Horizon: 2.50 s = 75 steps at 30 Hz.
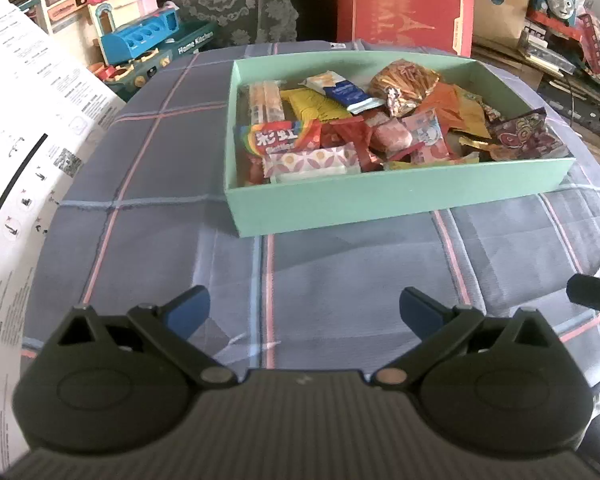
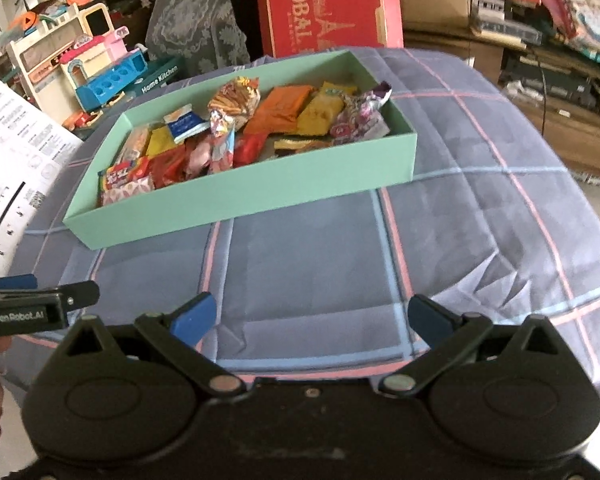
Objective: Organize snacks
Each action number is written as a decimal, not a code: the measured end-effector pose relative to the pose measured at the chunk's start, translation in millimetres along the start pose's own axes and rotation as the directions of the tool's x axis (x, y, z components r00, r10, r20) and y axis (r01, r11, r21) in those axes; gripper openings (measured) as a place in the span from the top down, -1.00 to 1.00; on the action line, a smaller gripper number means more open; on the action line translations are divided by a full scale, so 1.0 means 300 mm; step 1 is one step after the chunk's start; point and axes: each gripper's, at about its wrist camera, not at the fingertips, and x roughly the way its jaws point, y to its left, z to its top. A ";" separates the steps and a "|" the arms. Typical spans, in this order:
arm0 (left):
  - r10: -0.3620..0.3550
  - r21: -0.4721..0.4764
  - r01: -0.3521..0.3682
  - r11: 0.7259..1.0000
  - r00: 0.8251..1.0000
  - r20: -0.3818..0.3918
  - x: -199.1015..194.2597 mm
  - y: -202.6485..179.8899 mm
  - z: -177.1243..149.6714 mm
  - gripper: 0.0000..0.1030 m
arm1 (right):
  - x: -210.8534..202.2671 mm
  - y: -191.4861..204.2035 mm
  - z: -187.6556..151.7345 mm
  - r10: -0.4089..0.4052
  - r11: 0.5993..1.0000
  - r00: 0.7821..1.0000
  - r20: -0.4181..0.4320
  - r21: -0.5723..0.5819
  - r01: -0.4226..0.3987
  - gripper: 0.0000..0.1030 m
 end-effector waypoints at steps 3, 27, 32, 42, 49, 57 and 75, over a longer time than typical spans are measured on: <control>0.009 -0.002 -0.009 1.000 1.000 -0.008 0.011 0.002 -0.005 -1.00 | 0.019 -0.008 0.003 -0.003 1.000 1.000 -0.029 0.002 0.003 -1.00; 0.023 -0.026 -0.024 0.999 0.998 -0.050 0.066 0.015 -0.008 -1.00 | 0.076 -0.004 0.022 -0.014 1.000 0.997 -0.078 -0.010 0.013 -1.00; 0.027 -0.027 -0.028 0.999 0.998 -0.053 0.068 0.018 -0.010 -1.00 | 0.076 -0.006 0.023 -0.013 1.000 0.997 -0.079 -0.009 0.013 -1.00; 0.032 -0.031 -0.034 0.999 0.998 -0.051 0.067 0.021 -0.014 -1.00 | 0.077 -0.009 0.023 -0.012 1.000 0.997 -0.078 -0.007 0.012 -1.00; 0.036 -0.030 -0.038 0.999 0.998 -0.051 0.064 0.021 -0.020 -1.00 | 0.076 -0.009 0.022 -0.012 1.000 0.997 -0.076 -0.007 0.012 -1.00; 0.041 -0.031 -0.042 0.999 0.998 -0.049 0.060 0.018 -0.021 -1.00 | 0.073 -0.011 0.023 -0.017 1.000 0.997 -0.072 -0.009 0.016 -1.00; 0.051 -0.018 -0.051 0.999 0.998 -0.024 0.042 0.014 -0.018 -1.00 | 0.072 0.004 0.056 -0.022 1.000 0.998 -0.060 -0.011 0.021 -1.00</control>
